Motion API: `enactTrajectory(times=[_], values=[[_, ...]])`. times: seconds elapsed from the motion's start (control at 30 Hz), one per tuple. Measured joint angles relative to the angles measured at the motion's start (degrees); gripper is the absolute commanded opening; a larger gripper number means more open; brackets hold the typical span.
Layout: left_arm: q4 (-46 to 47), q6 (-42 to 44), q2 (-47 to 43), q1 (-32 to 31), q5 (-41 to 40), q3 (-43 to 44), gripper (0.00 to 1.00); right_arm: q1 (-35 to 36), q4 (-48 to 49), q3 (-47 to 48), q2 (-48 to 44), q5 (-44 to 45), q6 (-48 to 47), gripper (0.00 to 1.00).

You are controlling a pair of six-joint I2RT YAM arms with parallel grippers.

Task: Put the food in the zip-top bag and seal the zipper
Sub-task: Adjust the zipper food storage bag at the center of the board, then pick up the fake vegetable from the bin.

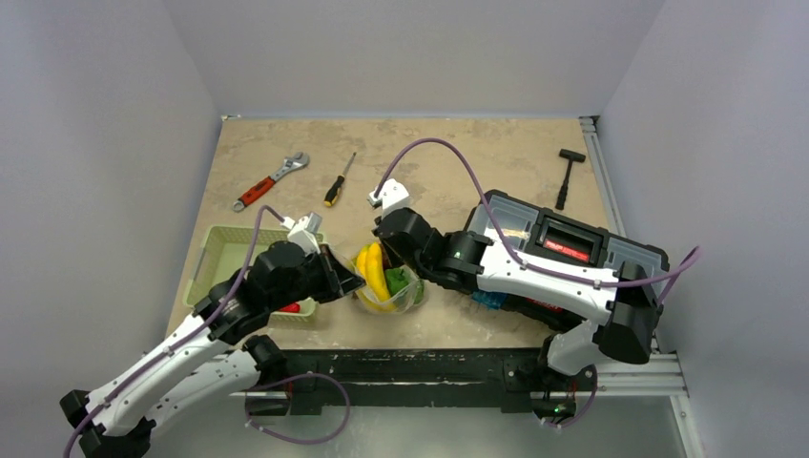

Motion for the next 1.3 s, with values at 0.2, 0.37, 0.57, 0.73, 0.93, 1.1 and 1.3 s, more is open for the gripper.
enactTrajectory(times=[0.2,0.37,0.57,0.73,0.93,1.1,1.3], values=[[-3.9,3.8,0.8,0.2,-0.6,9.0,0.79,0.0,1.2,0.3,-1.3,1.6,-1.5,0.0],[-10.8,7.6,-0.7,0.3,-2.8,14.1,0.96,-0.3,3.0,0.3,-4.1,2.3,-2.9,0.0],[-25.3,12.4,0.2,0.3,-10.3,23.6,0.99,-1.4,6.4,-2.3,-5.2,2.2,-5.5,0.0],[-34.8,13.4,1.9,3.0,-17.0,26.4,1.0,-3.3,9.0,-5.7,-8.0,0.5,-7.0,0.0],[-38.3,11.3,9.5,18.5,-15.6,22.7,1.0,-4.1,10.4,-7.6,-10.8,-2.4,-7.2,0.0],[-38.5,3.7,16.2,27.0,-15.6,21.7,0.95,-4.1,11.4,-9.0,-12.6,-3.7,-7.3,0.0],[-41.9,-12.3,24.1,33.3,-17.4,20.8,0.9,-4.1,11.7,-9.9,-14.6,-4.2,-7.2,0.0]])
